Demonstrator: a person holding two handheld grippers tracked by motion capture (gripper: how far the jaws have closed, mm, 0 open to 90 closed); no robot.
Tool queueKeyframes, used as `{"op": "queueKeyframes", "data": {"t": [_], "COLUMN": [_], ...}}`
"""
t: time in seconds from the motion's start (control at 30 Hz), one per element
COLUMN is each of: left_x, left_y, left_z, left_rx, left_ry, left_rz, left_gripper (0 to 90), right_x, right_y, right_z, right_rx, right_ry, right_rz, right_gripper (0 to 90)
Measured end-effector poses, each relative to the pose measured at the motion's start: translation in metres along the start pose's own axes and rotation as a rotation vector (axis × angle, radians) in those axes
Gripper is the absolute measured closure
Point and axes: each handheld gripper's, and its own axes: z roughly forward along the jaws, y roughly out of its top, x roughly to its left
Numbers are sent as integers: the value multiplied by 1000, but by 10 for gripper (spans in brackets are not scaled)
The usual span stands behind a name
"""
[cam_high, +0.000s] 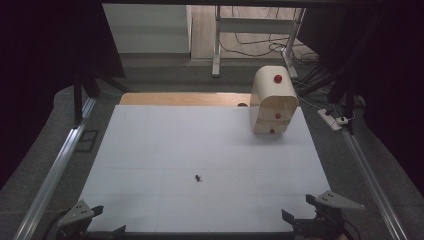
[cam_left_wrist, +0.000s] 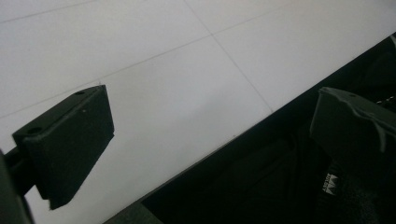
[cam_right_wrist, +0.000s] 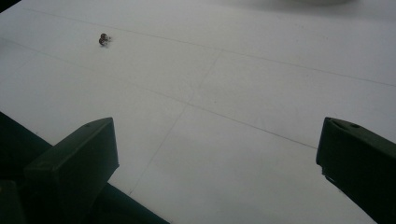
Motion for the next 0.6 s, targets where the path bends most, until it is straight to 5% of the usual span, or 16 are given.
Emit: {"op": "queueKeyframes", "data": {"t": [0.6], "left_x": [3], "left_y": [2], "left_z": [2], "left_rx": [-3], "left_ry": [-9], "left_rz": [-3], "left_gripper": [0], "right_x": [0], "right_y": [2], "right_z": [6], "right_rx": [49], "right_ry": [10], "right_rz": [-16], "right_gripper": [0]}}
